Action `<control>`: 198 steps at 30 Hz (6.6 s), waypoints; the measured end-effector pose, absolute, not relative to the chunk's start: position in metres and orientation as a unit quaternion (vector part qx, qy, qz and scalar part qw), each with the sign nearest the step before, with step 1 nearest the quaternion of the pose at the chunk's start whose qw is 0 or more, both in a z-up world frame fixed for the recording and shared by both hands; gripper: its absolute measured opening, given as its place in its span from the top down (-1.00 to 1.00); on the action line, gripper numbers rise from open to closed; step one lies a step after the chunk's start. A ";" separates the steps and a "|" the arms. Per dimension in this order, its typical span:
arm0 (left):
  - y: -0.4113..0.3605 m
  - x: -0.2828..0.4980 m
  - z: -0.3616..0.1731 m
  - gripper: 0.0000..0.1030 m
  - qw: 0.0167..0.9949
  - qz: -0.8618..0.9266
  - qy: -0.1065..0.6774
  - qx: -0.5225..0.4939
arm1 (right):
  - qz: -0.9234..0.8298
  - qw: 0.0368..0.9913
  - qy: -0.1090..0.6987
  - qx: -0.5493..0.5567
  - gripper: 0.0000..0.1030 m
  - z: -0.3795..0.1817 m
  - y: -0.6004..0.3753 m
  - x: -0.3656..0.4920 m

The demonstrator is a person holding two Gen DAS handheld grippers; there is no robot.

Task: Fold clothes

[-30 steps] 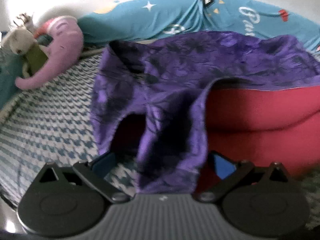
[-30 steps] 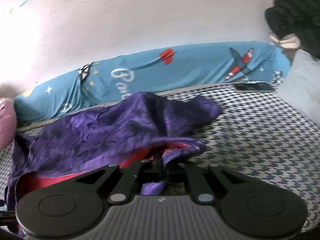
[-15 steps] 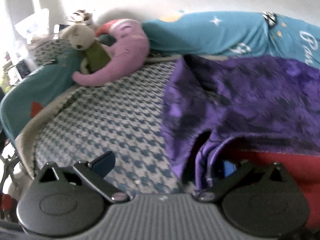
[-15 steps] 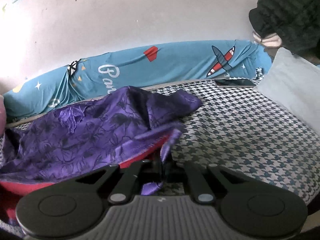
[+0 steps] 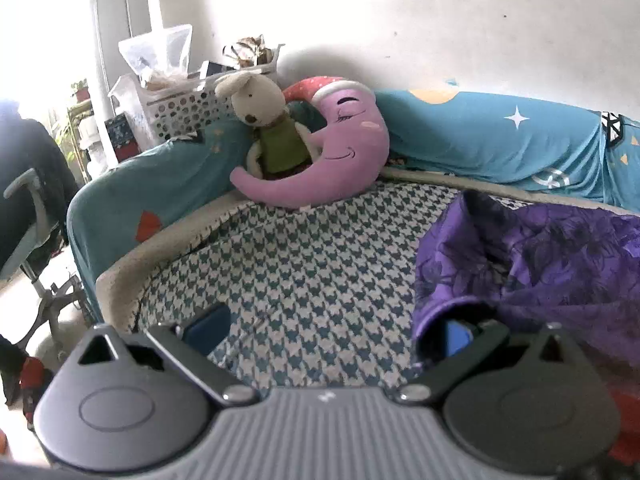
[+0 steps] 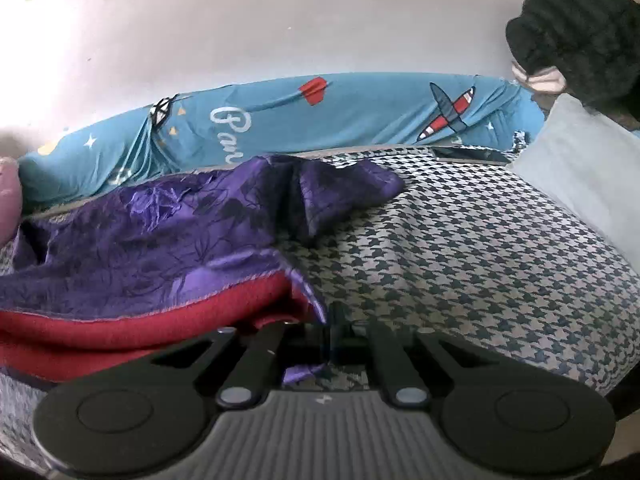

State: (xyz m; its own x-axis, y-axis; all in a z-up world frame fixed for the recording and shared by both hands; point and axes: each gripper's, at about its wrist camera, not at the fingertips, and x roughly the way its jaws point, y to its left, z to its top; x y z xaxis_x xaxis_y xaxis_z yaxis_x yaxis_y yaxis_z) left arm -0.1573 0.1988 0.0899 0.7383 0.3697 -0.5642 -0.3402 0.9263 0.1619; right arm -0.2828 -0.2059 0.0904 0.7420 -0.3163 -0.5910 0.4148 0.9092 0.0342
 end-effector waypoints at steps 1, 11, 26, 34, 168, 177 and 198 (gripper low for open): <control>0.199 -0.158 0.089 -1.00 0.930 0.180 0.319 0.022 | -0.194 0.930 0.304 0.074 0.91 0.090 -0.203 -0.284; 0.182 -0.188 0.072 -1.00 0.918 0.085 0.387 0.013 | -0.144 0.926 0.343 0.055 0.46 0.080 -0.182 -0.303; 0.165 -0.203 0.085 -1.00 0.922 0.023 0.387 -0.015 | -0.106 0.935 0.325 0.094 0.43 0.083 -0.183 -0.290; 0.145 -0.178 0.073 -1.00 0.915 0.000 0.404 -0.012 | -0.080 0.915 0.376 0.119 0.43 0.067 -0.187 -0.243; -0.043 -0.029 0.017 -1.00 0.869 -0.167 0.463 0.050 | -0.203 0.909 0.326 0.160 0.72 0.045 -0.347 -0.058; -0.048 -0.027 0.009 -1.00 0.867 -0.163 0.466 0.061 | -0.342 0.895 0.242 0.155 0.77 0.075 -0.372 -0.082; -0.040 -0.017 0.003 -1.00 0.869 -0.155 0.466 0.059 | -0.490 0.822 0.193 0.216 0.43 0.090 -0.420 -0.149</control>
